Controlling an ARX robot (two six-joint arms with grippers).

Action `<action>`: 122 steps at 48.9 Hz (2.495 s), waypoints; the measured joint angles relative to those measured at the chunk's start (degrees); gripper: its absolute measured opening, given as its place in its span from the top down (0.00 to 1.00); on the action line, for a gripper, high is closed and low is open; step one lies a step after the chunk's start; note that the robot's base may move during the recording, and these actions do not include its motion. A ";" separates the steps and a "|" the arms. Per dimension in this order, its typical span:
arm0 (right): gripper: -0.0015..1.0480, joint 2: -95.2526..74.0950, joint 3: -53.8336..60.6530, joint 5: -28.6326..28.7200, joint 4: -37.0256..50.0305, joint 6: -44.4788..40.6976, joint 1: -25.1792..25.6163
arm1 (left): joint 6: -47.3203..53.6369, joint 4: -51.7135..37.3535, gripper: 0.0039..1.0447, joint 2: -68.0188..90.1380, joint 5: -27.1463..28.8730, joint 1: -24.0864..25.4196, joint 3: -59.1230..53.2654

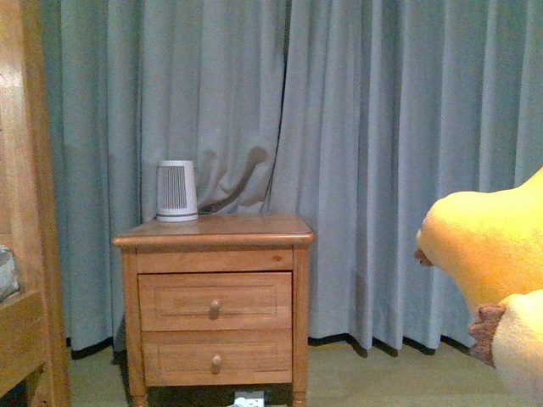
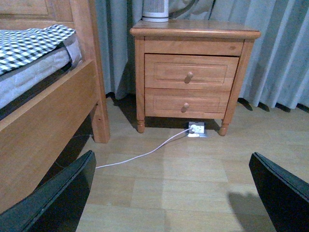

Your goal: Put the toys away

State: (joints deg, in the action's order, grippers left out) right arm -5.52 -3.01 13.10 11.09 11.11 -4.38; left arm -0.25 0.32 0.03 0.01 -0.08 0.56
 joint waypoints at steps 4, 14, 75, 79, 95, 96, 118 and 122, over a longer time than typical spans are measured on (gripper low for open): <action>0.90 0.00 0.00 0.00 0.00 0.00 -0.02 | 0.00 0.00 0.06 0.00 0.02 0.00 0.00; 0.90 0.00 0.00 -0.02 -0.02 0.02 0.00 | 0.00 0.00 0.06 0.00 -0.02 0.00 0.00; 0.90 -0.02 0.00 -0.22 -0.02 0.00 -0.11 | 0.00 0.00 0.06 0.02 -0.04 0.04 0.00; 0.90 0.00 0.00 -0.22 0.00 0.00 -0.11 | 0.00 0.00 0.06 0.02 -0.02 0.04 -0.02; 0.90 -0.04 0.00 -0.04 0.00 0.00 -0.13 | 0.00 0.00 0.06 -0.02 0.00 0.04 0.00; 0.90 -0.02 0.00 -0.04 0.00 0.00 -0.11 | 0.00 0.00 0.06 -0.04 0.02 0.04 0.00; 0.90 -0.04 0.02 -0.07 -0.02 0.00 -0.13 | 0.00 0.00 0.06 -0.02 0.02 0.04 -0.02; 0.90 -0.07 0.02 -0.02 -0.02 0.00 -0.15 | 0.00 0.00 0.06 0.02 0.00 0.04 0.00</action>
State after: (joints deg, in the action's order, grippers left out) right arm -5.58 -2.98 13.08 11.07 11.11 -4.54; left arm -0.25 0.32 0.05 0.01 -0.03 0.56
